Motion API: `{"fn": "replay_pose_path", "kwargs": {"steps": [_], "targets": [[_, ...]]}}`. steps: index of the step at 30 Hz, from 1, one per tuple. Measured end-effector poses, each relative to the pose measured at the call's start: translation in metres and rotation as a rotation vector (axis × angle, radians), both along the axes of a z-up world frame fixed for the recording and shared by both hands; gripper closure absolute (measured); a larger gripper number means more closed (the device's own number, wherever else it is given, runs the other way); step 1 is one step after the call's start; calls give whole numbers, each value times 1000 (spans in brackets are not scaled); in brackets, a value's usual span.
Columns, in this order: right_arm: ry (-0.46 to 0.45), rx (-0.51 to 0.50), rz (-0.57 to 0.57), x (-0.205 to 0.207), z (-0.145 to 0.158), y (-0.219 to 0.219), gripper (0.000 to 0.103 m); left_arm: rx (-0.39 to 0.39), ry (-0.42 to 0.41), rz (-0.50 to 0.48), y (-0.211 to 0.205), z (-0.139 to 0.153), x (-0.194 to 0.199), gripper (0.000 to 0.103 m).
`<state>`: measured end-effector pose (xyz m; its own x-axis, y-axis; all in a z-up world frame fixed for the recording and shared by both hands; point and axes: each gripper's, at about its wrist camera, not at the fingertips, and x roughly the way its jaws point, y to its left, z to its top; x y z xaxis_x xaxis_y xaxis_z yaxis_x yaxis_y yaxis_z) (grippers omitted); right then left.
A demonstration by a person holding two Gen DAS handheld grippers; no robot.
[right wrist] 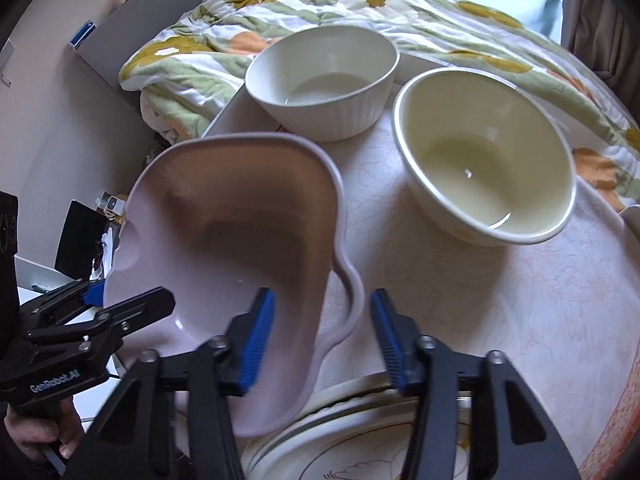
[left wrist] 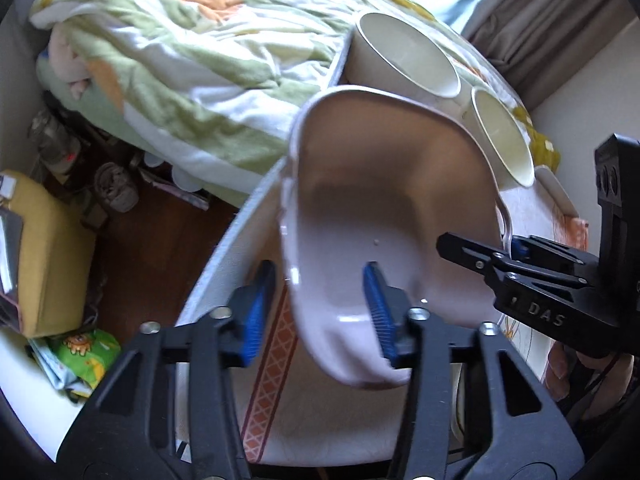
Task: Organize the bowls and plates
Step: 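Reach to the pale pink square dish and close both grippers on its rim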
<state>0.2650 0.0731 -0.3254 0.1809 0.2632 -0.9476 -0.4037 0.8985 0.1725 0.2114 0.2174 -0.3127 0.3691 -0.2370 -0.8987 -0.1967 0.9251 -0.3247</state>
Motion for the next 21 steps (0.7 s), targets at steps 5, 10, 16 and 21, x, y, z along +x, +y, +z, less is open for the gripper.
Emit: {"fn": "replay_pose_path", "kwargs": {"steps": [5,10,16,21], "targets": [[-7,3,13,-4,0,3,87,46,-20,-50,-9,3,2,76],[-51,18,4,-11,17,1,87,158,-98,-103,-24,32,-2,76],[-141,88,-36,-27,59,-28,87,209,-181,-146,-53,77,-12,76],[-206,107,-78,-53,94,-81,87,210,-232,-192,-107,107,-19,76]]}}
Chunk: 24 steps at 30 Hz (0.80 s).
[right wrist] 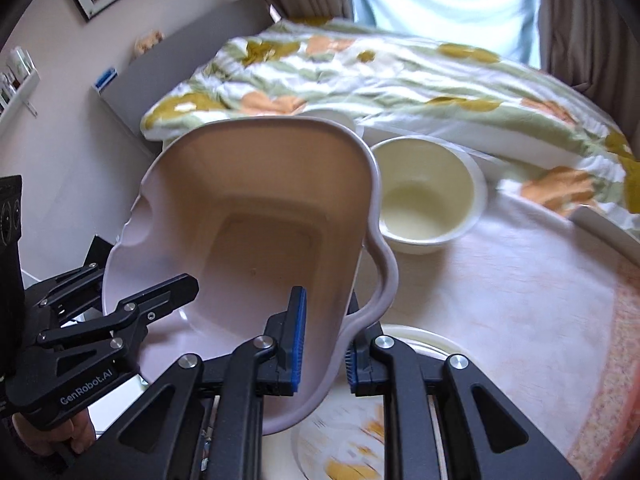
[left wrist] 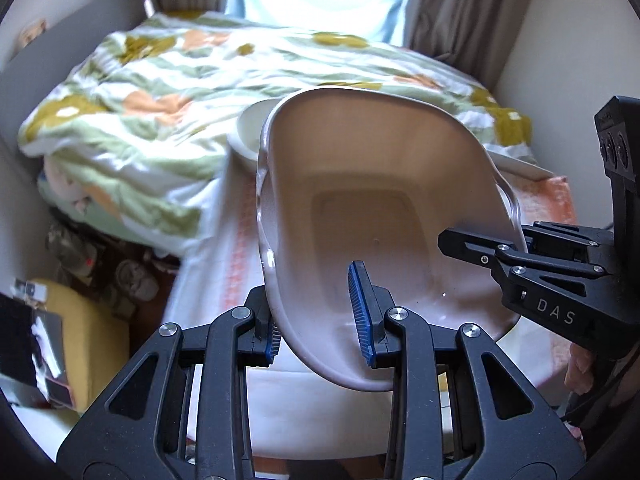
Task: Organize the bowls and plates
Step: 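Reach to the pale pink square dish and close both grippers on its rim, then carry the pink square dish onto the orange runner and lower it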
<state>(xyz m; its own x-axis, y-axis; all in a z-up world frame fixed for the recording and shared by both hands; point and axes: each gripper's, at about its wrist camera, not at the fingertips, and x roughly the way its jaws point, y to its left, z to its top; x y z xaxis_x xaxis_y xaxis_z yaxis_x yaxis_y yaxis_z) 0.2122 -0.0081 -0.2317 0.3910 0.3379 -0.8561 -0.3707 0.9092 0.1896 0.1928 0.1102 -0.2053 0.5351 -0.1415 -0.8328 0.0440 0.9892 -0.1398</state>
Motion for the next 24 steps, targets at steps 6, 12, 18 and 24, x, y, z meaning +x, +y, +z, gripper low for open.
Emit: {"fn": "replay_pose_path", "kwargs": {"steps": [6,12,18,24], "targets": [[-27,2,-121,-28,26,-88,87,-27,-8,-114,-100,10,-7,76],[-20,-46,-231,-58,25,-182,87,-68,33,-222,-204,-8,-19,76],[27,-52,-305,-84,-1,-269,87,-86,75,-281,-282,-37,-35,76],[73,-22,-339,-96,-44,-313,87,-76,122,-285,-319,-72,-39,76]]}}
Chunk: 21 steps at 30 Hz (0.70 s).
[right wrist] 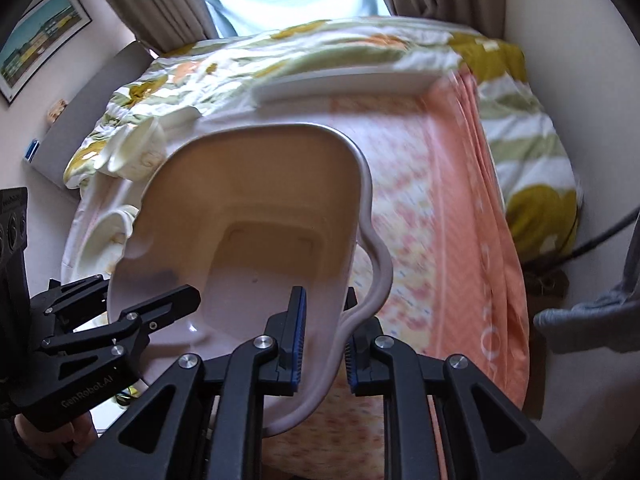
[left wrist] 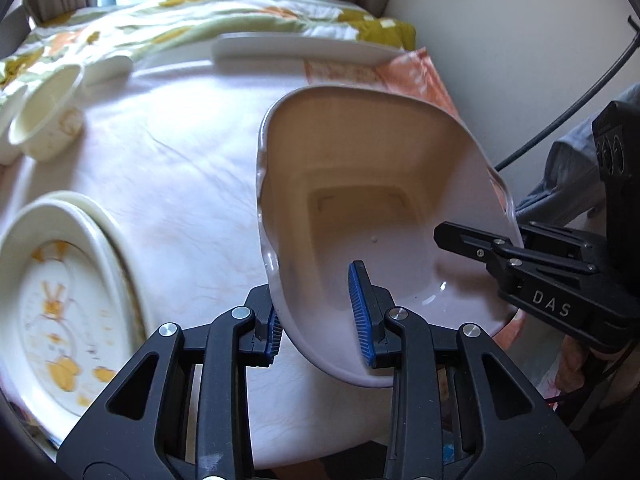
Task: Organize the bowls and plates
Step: 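Carry the pink square dish onto the orange runner and lower it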
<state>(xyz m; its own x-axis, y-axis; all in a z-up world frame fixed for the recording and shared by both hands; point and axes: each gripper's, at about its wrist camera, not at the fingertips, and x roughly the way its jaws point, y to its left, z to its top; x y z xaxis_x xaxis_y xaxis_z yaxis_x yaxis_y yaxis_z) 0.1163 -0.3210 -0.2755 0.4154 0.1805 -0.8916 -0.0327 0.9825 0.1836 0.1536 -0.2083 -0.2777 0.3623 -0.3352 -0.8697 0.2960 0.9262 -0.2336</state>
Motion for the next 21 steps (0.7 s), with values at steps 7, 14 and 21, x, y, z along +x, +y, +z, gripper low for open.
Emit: {"fn": "replay_pose_path", "kwargs": {"steps": [7,14,21], "targets": [[14,20,0,-5,-22,-12,87,35,16,1,-11,-16,-1,76],[28,16,14,-1,-25,-9,87,67,11,13,-14,-19,5,76],[22,-6,41,-5,-21,-7,87,40,65,41,-10,-18,19,73]]}}
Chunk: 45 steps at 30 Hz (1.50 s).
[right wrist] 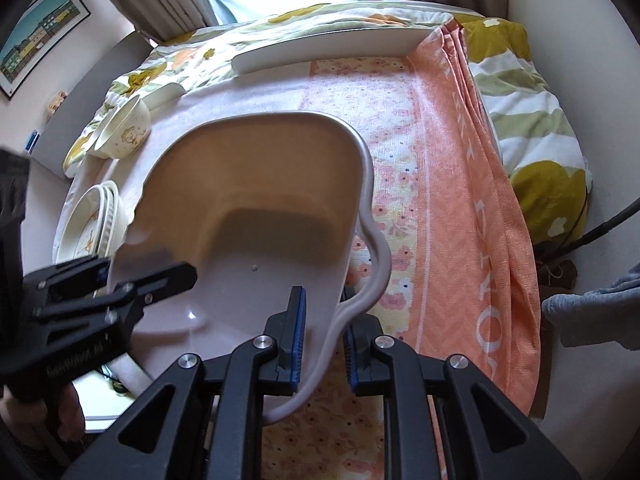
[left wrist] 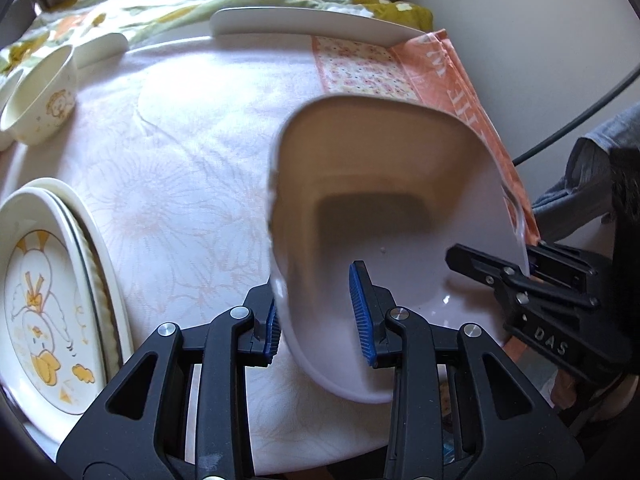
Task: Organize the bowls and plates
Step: 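Carry the pink square dish onto the orange runner and lower it, then open both grippers and pull back from the pink dish, then reach to the cream patterned bowl and close both grippers on its rim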
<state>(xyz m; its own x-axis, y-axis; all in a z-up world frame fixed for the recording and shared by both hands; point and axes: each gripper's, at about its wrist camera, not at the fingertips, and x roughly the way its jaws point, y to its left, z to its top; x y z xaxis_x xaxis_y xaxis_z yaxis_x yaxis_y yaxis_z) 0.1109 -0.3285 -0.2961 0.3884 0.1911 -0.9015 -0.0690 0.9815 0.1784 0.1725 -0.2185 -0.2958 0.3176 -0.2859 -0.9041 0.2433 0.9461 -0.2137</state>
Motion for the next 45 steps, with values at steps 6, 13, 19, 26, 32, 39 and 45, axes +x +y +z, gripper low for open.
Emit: {"fn": "replay_pose_path", "kwargs": {"steps": [6,13,19,26,32,39,45], "targets": [[-29,-21,47,-8,6,5,50,-24,-42,25,6,11,0,0],[-83,-26,50,-14,19,5,11,-25,-27,54,16,23,1,0],[-139,-22,49,-19,49,14,10,-18,-88,80,32,65,-6,0],[-458,-79,127,-34,127,51,0,18,-253,179,80,140,-28,0],[-503,-129,218,-13,182,100,0,61,-372,292,136,189,-36,0],[-547,-55,198,36,213,150,0,93,-435,333,209,212,-12,0],[-377,-38,183,110,185,201,0,-42,-302,380,284,184,52,0]]}}
